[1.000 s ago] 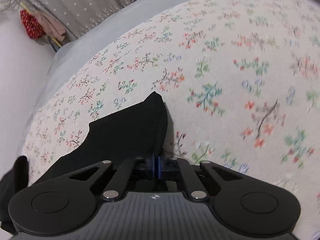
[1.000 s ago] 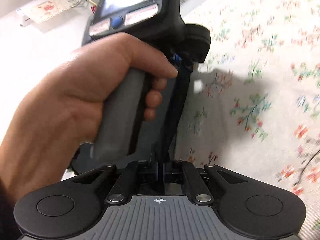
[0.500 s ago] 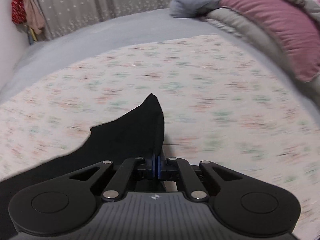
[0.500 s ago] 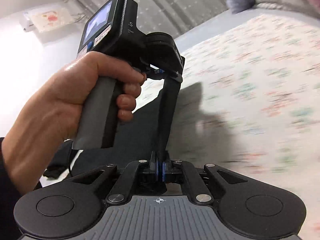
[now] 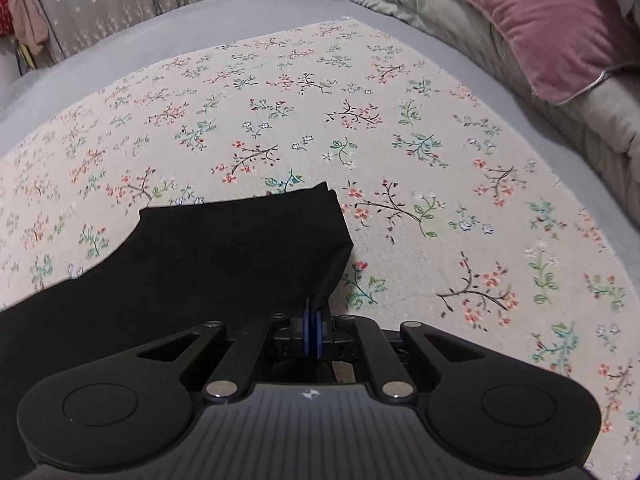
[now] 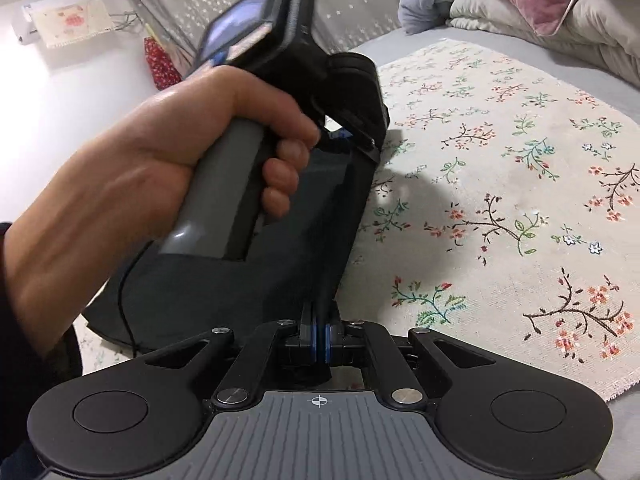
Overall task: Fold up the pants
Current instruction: 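Grasp the pants edge with the left tool beside the right tool, then lift and fold the pants over with both tools toward each other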
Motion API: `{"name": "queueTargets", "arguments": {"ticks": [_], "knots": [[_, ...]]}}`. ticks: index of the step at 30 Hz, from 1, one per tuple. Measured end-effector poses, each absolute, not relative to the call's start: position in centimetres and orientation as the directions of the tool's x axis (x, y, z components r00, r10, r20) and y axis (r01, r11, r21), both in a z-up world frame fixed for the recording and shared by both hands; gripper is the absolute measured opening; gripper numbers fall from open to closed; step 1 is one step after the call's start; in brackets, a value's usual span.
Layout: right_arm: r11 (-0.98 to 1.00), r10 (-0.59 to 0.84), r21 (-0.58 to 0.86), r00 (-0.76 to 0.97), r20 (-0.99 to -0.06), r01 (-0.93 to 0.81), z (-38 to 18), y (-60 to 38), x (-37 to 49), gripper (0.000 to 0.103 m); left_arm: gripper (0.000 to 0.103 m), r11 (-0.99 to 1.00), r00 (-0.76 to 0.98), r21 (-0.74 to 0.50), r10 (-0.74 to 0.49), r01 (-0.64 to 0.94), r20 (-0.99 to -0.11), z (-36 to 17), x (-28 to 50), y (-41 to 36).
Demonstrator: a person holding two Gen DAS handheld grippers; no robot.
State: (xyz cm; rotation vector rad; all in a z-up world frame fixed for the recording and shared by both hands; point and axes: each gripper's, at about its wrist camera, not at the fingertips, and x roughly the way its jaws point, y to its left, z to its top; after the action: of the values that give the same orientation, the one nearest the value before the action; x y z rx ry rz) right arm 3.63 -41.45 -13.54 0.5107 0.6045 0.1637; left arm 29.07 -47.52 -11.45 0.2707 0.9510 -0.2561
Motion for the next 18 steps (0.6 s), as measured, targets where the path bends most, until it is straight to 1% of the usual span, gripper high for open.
{"name": "queueTargets", "arguments": {"ticks": [2, 4, 10, 14, 18], "knots": [[0.869, 0.290, 0.495, 0.817, -0.498, -0.006, -13.4, -41.1, 2.8, 0.004, 0.011, 0.930, 0.561, 0.147, -0.072, 0.337, -0.825, -11.4, 29.4, -48.0], [0.869, 0.289, 0.494, 0.819, -0.495, -0.008, -13.5, -40.9, 3.9, 0.004, 0.011, 0.925, 0.562, 0.170, -0.055, 0.341, -0.825, -11.3, 29.8, -48.1], [0.865, 0.290, 0.501, 0.820, -0.493, -0.004, -13.3, -42.1, 3.5, 0.004, 0.008, 0.899, 0.576, 0.215, -0.049, 0.382, -0.816, -11.3, 29.9, -48.4], [0.868, 0.283, 0.496, 0.825, -0.489, -0.004, -13.2, -42.0, 3.4, 0.004, 0.007, 0.900, 0.577, 0.182, -0.091, 0.397, -0.812, -10.3, 29.7, -47.4], [0.884, 0.274, 0.467, 0.844, -0.461, -0.032, -12.3, -41.3, 2.9, 0.004, 0.007, 0.901, 0.577, 0.130, -0.149, 0.414, -0.803, -8.8, 29.8, -45.6]]}}
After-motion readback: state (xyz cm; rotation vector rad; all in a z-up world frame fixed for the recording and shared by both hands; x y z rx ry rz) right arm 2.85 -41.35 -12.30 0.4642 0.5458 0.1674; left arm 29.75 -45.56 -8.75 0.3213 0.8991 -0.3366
